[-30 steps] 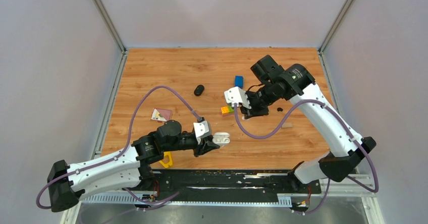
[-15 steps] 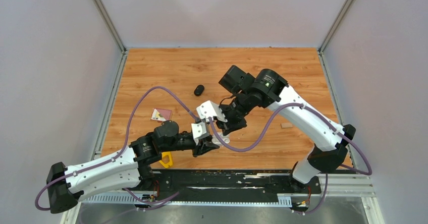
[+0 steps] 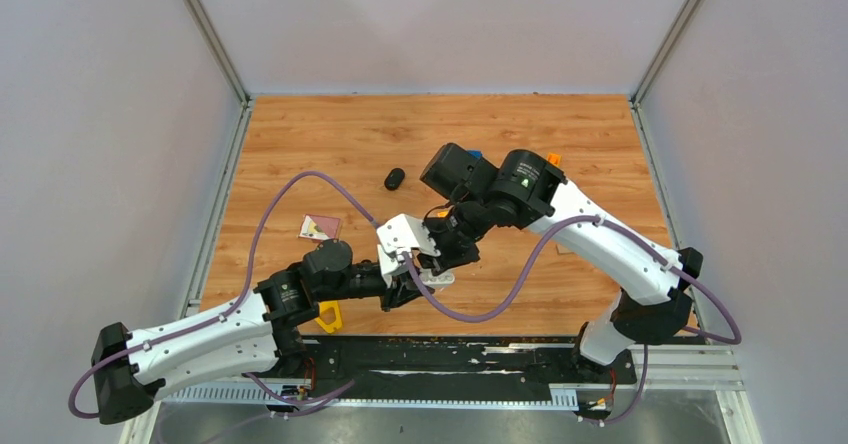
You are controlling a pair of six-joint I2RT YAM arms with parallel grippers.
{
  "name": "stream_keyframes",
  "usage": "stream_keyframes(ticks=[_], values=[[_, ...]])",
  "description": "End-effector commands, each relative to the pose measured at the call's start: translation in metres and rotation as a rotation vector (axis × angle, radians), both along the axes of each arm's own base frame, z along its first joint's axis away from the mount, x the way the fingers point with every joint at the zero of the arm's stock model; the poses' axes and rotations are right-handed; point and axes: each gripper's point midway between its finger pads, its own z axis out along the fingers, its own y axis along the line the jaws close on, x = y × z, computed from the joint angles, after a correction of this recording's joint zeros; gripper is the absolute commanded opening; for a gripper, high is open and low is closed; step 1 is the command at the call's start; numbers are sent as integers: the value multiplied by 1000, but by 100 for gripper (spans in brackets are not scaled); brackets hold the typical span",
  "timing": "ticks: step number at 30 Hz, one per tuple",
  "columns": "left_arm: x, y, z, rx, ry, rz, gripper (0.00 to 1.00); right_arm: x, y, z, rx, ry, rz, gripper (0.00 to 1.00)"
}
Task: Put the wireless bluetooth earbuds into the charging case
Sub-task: Place the earbud in the charging case.
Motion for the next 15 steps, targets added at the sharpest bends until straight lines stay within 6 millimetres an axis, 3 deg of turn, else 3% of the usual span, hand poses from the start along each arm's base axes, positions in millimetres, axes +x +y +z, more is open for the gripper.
stream_keyframes(ticks=[1,15], values=[[1,-4,19,-59,-32,0,0,7,10,19,79,-111,-30,0],[4,3,31,-117,-71,30,0,7,10,6,48,-138,-46,0]])
